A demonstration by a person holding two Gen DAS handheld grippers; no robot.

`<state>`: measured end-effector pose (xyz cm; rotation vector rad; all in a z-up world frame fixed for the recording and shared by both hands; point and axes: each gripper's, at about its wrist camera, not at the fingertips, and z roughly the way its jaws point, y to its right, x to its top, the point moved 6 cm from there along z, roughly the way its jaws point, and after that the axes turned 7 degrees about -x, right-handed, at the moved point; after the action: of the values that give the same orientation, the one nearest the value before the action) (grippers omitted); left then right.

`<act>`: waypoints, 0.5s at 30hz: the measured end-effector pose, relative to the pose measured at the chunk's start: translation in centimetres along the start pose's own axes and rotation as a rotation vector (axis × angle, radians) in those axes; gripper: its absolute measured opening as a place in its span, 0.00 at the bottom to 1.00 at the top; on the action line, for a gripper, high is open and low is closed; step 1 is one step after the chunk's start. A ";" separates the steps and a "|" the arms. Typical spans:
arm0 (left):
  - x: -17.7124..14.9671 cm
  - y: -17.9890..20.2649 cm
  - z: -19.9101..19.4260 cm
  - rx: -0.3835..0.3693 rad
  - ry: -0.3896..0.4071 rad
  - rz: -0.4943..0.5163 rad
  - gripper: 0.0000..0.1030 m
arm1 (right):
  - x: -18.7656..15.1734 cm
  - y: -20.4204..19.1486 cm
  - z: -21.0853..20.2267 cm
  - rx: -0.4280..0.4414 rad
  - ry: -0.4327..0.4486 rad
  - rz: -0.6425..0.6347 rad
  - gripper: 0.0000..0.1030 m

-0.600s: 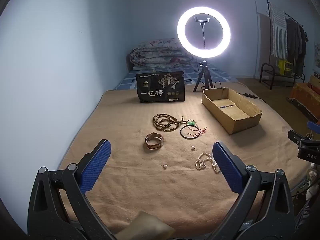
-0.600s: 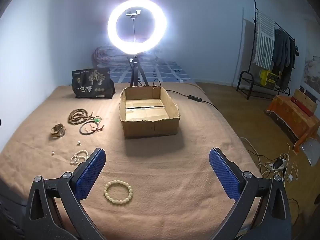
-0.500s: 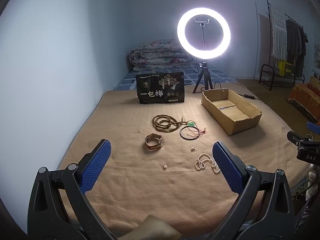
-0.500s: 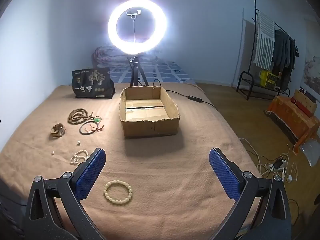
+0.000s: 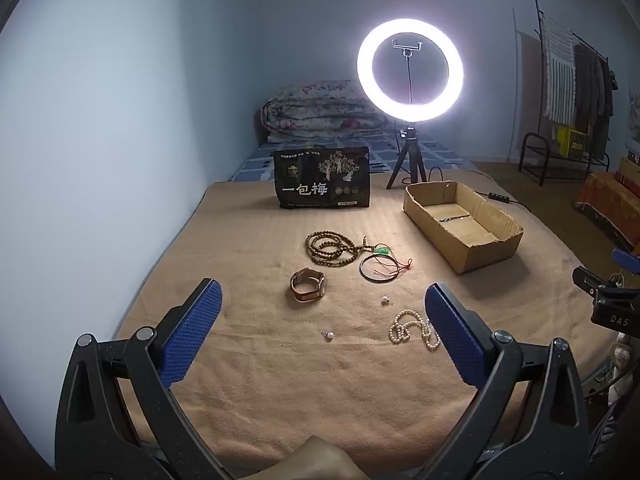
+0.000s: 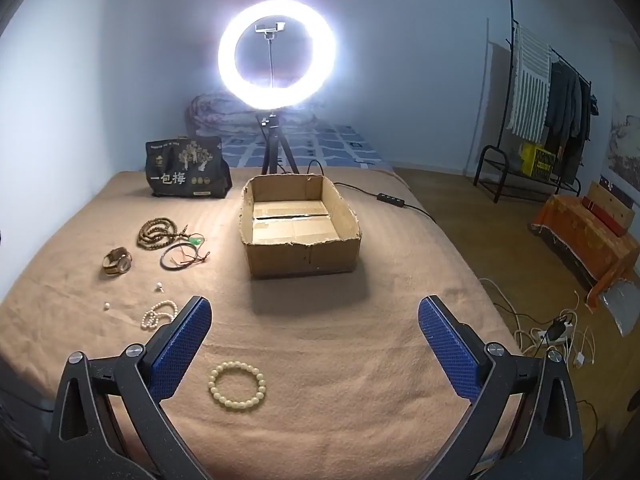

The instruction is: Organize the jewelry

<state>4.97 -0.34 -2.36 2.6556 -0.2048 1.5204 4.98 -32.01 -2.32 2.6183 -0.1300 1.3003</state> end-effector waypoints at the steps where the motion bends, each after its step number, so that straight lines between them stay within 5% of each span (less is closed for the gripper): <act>1: 0.0 -0.1 0.0 -0.002 0.000 -0.001 1.00 | 0.0 0.0 0.0 0.000 0.000 0.000 1.00; 15: 1.0 0.3 -0.9 -0.004 0.003 -0.007 1.00 | 0.1 -0.2 0.0 0.000 0.000 -0.005 1.00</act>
<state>4.69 -0.62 -1.07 2.6481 -0.1974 1.5205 5.09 -31.85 -2.30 2.6174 -0.1231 1.2985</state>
